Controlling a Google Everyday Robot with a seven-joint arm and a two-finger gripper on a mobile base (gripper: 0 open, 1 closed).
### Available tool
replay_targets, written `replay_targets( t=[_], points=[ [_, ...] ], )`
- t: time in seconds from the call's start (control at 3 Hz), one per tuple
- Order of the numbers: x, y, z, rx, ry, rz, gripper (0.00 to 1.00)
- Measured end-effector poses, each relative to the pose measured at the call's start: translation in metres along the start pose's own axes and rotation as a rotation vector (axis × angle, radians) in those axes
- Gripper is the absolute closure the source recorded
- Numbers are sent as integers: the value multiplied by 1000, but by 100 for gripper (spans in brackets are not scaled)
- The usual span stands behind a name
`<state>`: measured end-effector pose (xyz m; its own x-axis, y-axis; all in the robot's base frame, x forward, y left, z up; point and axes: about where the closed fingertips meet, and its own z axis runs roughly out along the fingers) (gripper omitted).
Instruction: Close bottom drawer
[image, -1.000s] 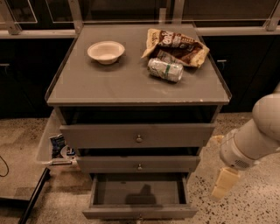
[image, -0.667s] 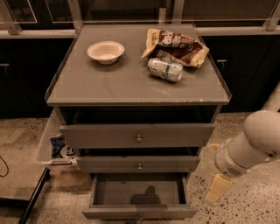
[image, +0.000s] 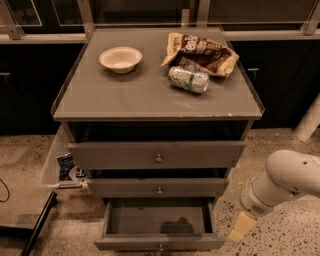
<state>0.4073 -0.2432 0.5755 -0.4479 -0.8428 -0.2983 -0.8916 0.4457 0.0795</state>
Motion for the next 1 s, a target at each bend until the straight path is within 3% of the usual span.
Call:
replay_targets(
  t=[0.33,0.67,1.0],
  points=[
    [3,4,10,-5,-6,-8,0],
    [16,14,44,1,-56,-27,0],
    [25,7,73,65,-138,-69,0]
  ],
)
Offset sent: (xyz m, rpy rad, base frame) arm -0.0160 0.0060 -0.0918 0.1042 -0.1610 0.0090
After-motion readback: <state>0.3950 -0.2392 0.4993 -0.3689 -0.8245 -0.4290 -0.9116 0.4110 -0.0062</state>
